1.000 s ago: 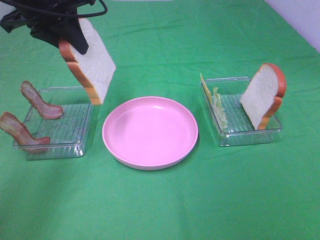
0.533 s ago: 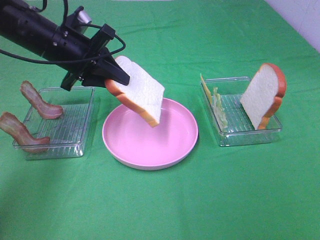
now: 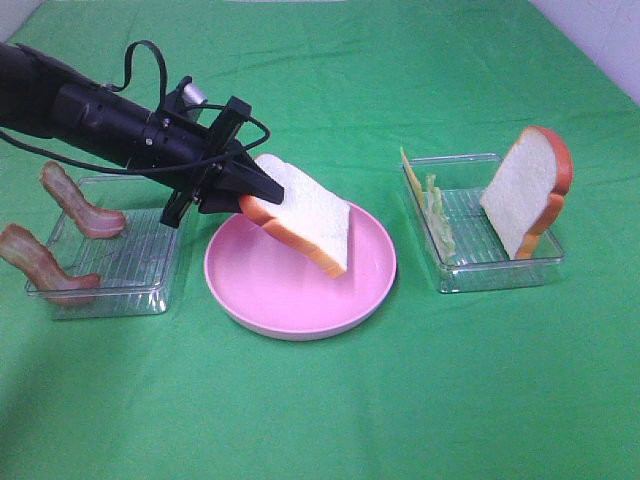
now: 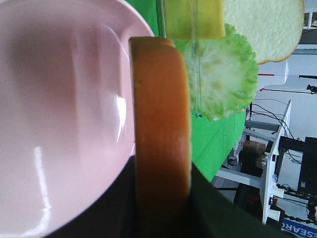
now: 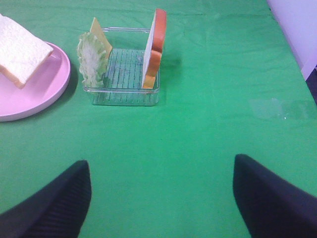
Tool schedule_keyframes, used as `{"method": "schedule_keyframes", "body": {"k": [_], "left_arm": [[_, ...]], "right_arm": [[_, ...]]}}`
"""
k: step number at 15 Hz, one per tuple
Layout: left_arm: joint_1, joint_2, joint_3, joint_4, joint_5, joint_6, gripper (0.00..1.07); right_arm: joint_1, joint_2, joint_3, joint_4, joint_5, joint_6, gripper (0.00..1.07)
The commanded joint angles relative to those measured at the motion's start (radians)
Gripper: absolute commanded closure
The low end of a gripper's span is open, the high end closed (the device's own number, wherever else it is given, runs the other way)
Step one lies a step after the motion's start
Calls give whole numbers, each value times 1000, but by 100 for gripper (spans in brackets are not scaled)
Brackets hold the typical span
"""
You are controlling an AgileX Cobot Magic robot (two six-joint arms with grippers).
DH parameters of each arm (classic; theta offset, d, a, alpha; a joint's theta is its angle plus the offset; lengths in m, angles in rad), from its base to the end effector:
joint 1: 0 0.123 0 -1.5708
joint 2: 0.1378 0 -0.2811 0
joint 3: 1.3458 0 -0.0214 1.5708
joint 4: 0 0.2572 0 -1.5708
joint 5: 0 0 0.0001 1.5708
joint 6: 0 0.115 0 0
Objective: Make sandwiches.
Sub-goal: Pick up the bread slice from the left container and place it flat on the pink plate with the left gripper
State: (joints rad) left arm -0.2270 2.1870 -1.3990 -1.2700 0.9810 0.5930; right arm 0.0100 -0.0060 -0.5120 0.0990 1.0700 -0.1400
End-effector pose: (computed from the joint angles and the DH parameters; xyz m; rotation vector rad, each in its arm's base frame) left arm 0.4017 -0.1865 0.1156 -0.0207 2.6907 -1.4506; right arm 0.0231 0.0102 0.2726 -0.1584 2.0257 0.0364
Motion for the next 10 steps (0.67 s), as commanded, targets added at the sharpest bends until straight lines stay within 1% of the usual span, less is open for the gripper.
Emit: {"method": "schedule_keyframes", "body": {"k": [1, 3, 6, 7, 8, 9, 10], "left_arm": [[-25, 8, 7, -27, -2, 8, 107], [-50, 40, 7, -27, -34, 7, 107], [-53, 56, 7, -56, -29, 2, 107], [-53, 56, 7, -59, -29, 2, 104], [-53, 56, 7, -59, -29, 3, 99], [-53, 56, 7, -52, -29, 4, 84], [-53, 55, 7, -42, -25, 4, 68]], "right_arm": [[-5, -14, 5, -5, -8, -10, 32], [-5, -14, 5, -5, -8, -10, 32], [-5, -14, 5, -5, -8, -10, 32], [-5, -14, 5, -5, -8, -10, 32], [-5, -14, 5, -5, -8, -10, 32], [-5, -14, 5, -5, -8, -10, 32], [-5, -14, 5, -5, -8, -10, 32]]}}
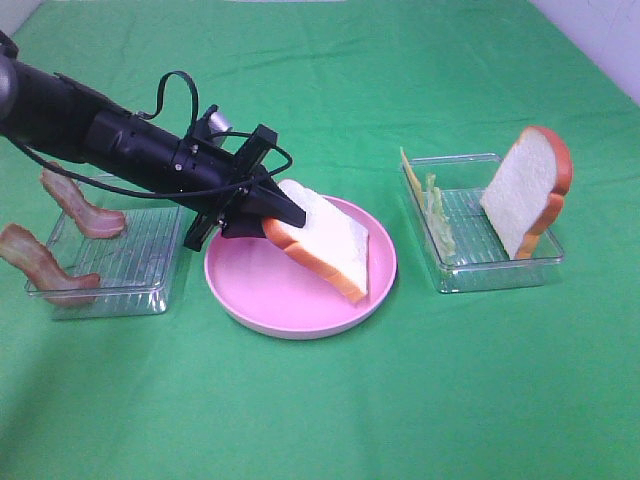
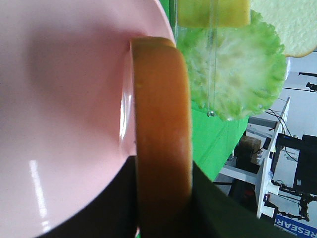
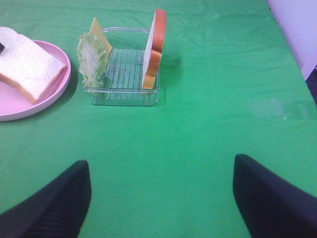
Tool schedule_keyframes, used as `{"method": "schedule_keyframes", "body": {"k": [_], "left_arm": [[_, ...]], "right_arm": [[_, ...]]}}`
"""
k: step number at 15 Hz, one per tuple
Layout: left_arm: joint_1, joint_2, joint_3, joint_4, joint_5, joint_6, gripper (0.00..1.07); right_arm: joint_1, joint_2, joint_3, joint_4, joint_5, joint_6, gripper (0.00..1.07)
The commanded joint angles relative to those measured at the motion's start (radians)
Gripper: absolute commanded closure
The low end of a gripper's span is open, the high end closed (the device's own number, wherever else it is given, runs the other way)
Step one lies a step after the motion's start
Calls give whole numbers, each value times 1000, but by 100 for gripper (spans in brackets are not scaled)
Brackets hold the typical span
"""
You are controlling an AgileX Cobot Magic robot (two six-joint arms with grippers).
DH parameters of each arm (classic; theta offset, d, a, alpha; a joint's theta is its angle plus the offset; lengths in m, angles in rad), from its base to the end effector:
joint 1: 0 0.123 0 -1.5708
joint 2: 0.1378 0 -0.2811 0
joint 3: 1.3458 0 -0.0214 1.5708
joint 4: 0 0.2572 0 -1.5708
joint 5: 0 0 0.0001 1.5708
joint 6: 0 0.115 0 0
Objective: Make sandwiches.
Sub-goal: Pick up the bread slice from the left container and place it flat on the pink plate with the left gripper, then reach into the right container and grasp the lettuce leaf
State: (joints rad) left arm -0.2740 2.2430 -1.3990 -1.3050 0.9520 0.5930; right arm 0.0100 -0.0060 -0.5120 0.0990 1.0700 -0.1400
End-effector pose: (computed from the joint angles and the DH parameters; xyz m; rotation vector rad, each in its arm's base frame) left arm 0.3960 -0.2053 0.0921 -0.0522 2.7332 -1.4635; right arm 0.0231 0.0102 0.2726 -0.1584 2.0257 0.0364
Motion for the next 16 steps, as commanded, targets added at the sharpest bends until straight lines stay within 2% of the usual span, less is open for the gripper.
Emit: {"method": "schedule_keyframes", "body": {"k": [1, 2, 4, 5, 7, 10, 11, 12, 16], "left_arm": [[-6, -7, 5, 8, 10, 6, 50], [-6, -22, 5, 37, 2, 14, 37], [-6, -67, 4, 126, -52, 10, 33], [-10, -109, 4, 203, -89, -21, 33], [-51, -174, 4, 394, -162, -138, 33], [-123, -261, 4, 710, -201, -391, 33], [-129, -284, 4, 770, -190, -436, 33], [-132, -322, 4, 840, -163, -507, 33], [-132, -535, 4, 1064, 42, -610, 33]], "right_arm": [[-5, -14, 5, -5, -8, -10, 32], [-5, -14, 5, -5, -8, -10, 32], [-5, -14, 5, -5, -8, -10, 32], [-5, -14, 5, -5, -8, -10, 32], [-5, -14, 5, -5, -8, -10, 32], [-5, -14, 5, -5, -8, -10, 32], [-5, -14, 5, -5, -8, -10, 32], [-5, -14, 5, -5, -8, -10, 32], [-5, -14, 5, -5, -8, -10, 32]]}}
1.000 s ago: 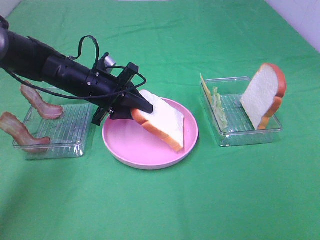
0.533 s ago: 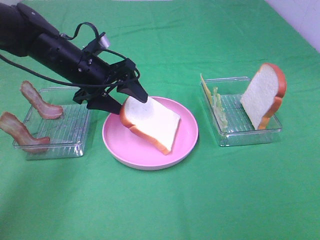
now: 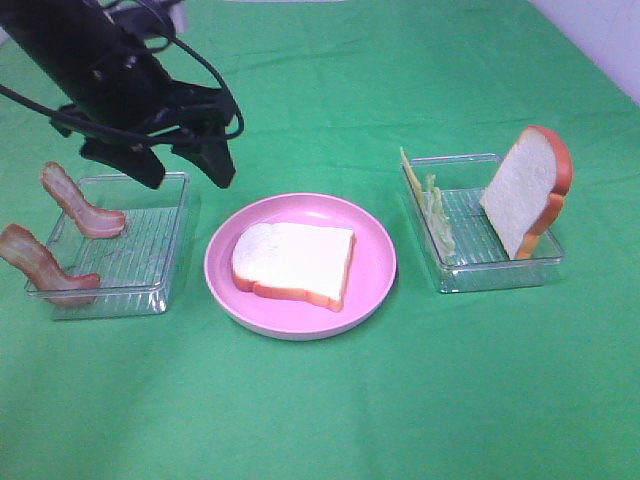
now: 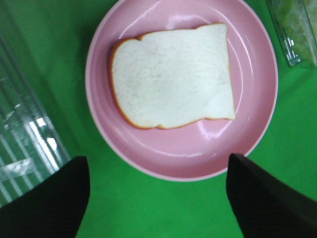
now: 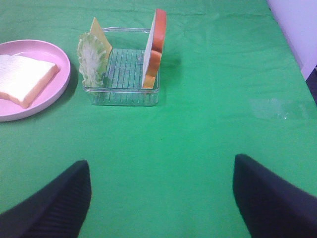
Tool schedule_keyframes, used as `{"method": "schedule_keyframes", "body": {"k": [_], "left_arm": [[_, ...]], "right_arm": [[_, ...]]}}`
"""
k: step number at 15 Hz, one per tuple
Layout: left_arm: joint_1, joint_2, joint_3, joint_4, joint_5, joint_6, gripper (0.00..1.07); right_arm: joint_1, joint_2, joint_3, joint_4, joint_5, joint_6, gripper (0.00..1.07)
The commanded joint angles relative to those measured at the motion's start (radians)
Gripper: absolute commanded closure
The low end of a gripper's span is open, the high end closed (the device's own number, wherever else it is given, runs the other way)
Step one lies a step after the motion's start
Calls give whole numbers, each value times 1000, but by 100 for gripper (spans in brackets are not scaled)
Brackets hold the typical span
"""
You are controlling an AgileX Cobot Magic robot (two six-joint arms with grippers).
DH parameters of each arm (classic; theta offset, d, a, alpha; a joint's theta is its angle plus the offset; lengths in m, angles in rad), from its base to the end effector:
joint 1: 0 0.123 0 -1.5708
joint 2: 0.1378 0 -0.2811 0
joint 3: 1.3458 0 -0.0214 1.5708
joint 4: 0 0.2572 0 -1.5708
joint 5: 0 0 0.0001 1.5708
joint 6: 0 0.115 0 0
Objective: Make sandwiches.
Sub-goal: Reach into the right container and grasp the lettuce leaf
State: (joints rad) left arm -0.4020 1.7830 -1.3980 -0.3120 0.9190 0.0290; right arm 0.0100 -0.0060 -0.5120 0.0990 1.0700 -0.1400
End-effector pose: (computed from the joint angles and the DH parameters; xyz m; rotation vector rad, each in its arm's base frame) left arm 0.3476 -0.1783 0.2284 0.3991 2.7801 -0.4840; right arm 0.0231 0.0102 0.2726 -0.1584 2.0257 0.0364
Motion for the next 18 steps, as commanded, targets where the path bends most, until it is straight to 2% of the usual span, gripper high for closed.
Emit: {"method": "schedule_keyframes", "body": {"k": [1, 4, 5, 6, 9, 11, 15, 18], "left_arm": [[-4, -217, 4, 149, 175, -125, 33], [-4, -349, 4, 221, 270, -179, 33], [-4, -424, 5, 264, 312, -197, 33], [-4, -566, 6, 355, 368, -215, 33], [-4, -784, 81, 384, 368, -215, 33], [-4, -893, 166, 382, 368, -214, 33], [-4, -1210, 441, 393, 243, -208, 33], [-4, -1431, 648, 404, 163, -132, 33]], "right_arm": [[-5, -14, 5, -5, -8, -10, 32], [-5, -14, 5, -5, -8, -10, 32], [-5, -14, 5, -5, -8, -10, 32], [-5, -14, 5, -5, -8, -10, 32], [-5, -14, 5, -5, -8, -10, 32], [-5, -14, 5, -5, -8, -10, 32], [-5, -14, 5, 1, -8, -10, 32], [-5, -13, 5, 4, -8, -10, 32]]}}
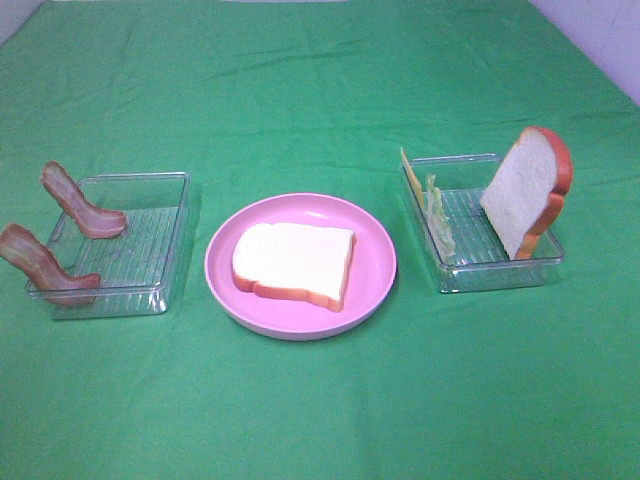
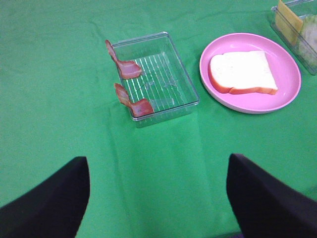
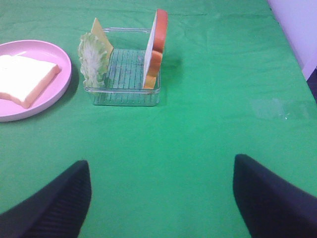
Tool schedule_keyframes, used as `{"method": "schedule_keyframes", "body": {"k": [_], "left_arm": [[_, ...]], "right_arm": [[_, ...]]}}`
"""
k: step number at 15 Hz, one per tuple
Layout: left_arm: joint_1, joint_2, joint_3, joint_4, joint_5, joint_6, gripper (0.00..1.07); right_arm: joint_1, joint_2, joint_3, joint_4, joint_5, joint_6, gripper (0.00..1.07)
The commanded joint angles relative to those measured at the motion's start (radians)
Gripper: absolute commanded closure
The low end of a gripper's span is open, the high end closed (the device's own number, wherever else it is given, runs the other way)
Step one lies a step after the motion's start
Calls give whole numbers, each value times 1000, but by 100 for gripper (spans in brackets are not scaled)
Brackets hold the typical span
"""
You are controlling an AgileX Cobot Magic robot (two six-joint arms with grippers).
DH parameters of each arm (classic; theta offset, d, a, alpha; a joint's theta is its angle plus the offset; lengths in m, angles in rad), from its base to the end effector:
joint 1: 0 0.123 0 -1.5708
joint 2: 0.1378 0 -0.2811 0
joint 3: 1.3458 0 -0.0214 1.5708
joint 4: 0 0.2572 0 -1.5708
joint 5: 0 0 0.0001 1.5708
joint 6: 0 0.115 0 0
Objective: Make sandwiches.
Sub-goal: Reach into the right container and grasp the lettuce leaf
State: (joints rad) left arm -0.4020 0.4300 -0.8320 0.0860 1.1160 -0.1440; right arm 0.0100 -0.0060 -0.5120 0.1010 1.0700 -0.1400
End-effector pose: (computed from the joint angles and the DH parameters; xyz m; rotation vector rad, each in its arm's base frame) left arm 0.0705 -0.0203 0.3467 0.2813 2.1831 -0.2006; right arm 0.0230 0.0104 0.2727 -0.1585 2.0255 0.0388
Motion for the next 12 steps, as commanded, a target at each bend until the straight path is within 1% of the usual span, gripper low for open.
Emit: {"method": "schedule_keyframes", "body": {"k": [1, 2, 3, 4, 6, 8, 9, 12], "left_arm": [[-4, -140, 146, 4, -33, 68, 33], [-4, -169, 177, 4, -33, 75, 33], [-4, -213, 228, -1, -35, 83, 33], [-4, -300, 306, -31, -34, 102, 33], [-4, -364, 319, -37, -63, 102, 33], [-4, -376, 335, -35, -71, 102, 33], [-4, -376, 334, -35, -71, 102, 33], [-4, -378, 334, -35, -71, 105, 33]], "right_arm": [[-5, -12, 5, 1, -8, -10, 32], [-5, -6, 5, 1, -8, -10, 32], [-5, -2, 5, 1, -9, -10, 32], [-5, 41, 5, -4, -11, -8, 32], [-5, 118, 2, -6, -15, -2, 32], [-5, 241, -15, -7, -50, -1, 32], [-5, 268, -18, -6, -71, -1, 32], [-5, 496, -45, -8, -269, -5, 32]]}}
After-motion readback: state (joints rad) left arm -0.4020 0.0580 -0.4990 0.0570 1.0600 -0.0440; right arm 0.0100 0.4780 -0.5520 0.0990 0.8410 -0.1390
